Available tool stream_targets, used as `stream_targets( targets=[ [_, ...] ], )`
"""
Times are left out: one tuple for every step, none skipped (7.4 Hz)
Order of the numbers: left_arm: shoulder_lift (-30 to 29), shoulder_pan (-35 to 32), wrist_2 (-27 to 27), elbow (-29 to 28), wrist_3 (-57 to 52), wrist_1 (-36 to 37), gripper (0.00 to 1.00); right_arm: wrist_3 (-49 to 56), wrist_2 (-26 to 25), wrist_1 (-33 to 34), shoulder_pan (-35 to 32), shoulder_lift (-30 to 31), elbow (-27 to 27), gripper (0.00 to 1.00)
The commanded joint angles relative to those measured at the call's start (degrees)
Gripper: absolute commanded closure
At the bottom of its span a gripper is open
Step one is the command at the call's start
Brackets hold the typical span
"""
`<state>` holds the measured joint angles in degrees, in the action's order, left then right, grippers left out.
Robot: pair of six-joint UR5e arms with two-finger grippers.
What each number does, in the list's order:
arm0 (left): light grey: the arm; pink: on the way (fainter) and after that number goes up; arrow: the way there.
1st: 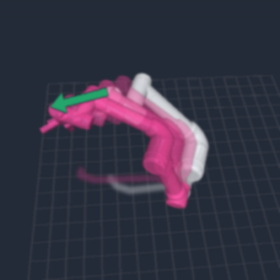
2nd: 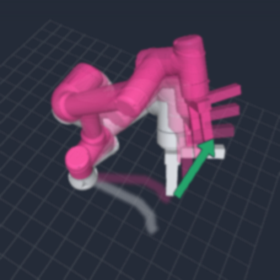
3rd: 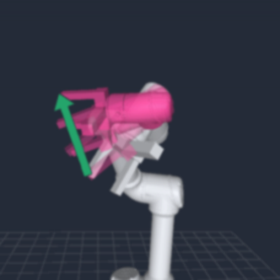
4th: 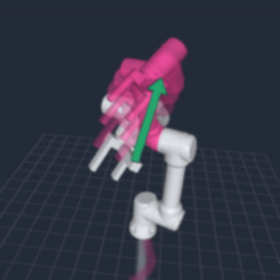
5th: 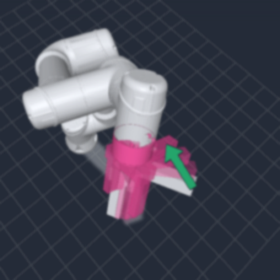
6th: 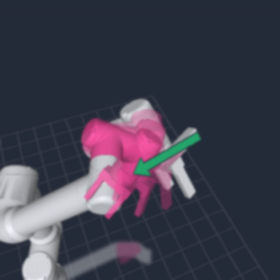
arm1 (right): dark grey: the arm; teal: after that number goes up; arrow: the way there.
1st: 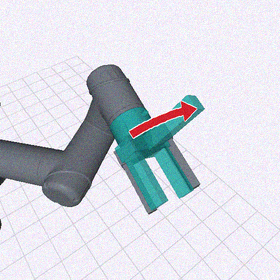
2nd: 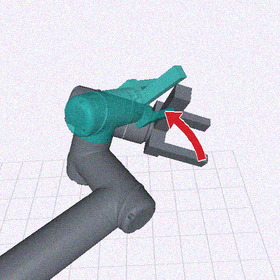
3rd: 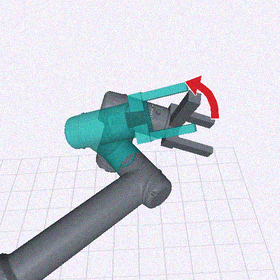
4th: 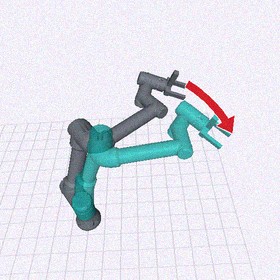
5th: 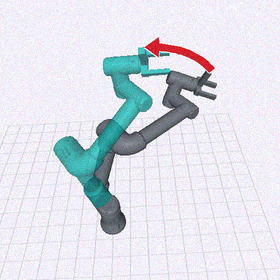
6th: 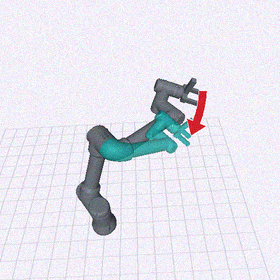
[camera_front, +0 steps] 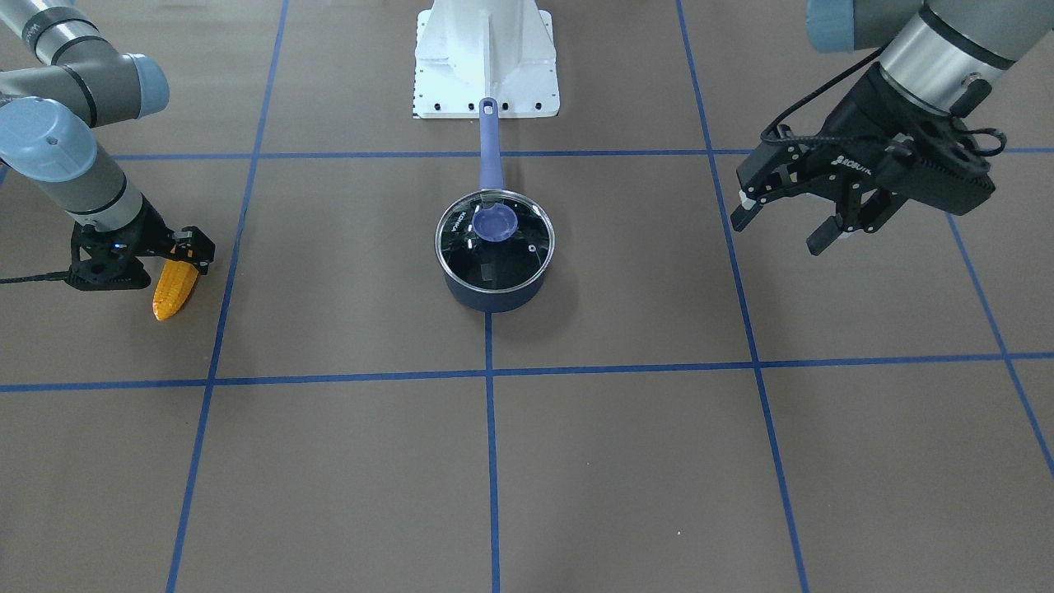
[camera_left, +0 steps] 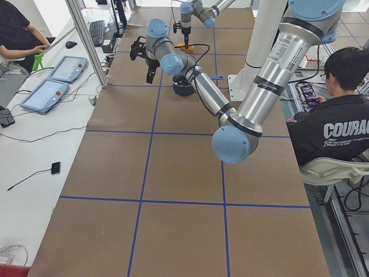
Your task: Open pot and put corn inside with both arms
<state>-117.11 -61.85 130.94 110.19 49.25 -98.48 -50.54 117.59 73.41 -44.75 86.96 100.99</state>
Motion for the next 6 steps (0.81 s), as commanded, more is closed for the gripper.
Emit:
stream_targets(
  targets=[
    [-0.14, 0.59, -1.12, 0.12, 0.32, 0.13, 0.03, 0.35, 0.54, -0.02, 0.1, -0.56, -0.18, 0.31],
    [-0.14, 0.59, -1.12, 0.29, 0.32, 0.13, 0.03, 0.53, 0.63, -0.02, 0.1, -0.65, -0.18, 0.41],
    [-0.05, 0.67, -1.12, 0.47, 0.32, 0.13, 0.03, 0.61, 0.63, -0.02, 0.19, -0.74, -0.18, 0.46],
    [-0.05, 0.85, -1.21, 0.38, 0.66, 0.13, 0.03, 0.61, 0.63, -0.02, 0.19, -0.74, -0.18, 0.52],
    [-0.22, 1.46, -1.3, 0.38, 1.02, 0.13, 0.03, 0.61, 0.71, -0.02, 0.19, -0.82, -0.18, 0.57],
    [-0.22, 1.46, -1.3, 0.38, 1.02, 0.13, 0.03, 0.88, 0.89, -0.02, 0.19, -0.82, -0.18, 0.59]
  ],
)
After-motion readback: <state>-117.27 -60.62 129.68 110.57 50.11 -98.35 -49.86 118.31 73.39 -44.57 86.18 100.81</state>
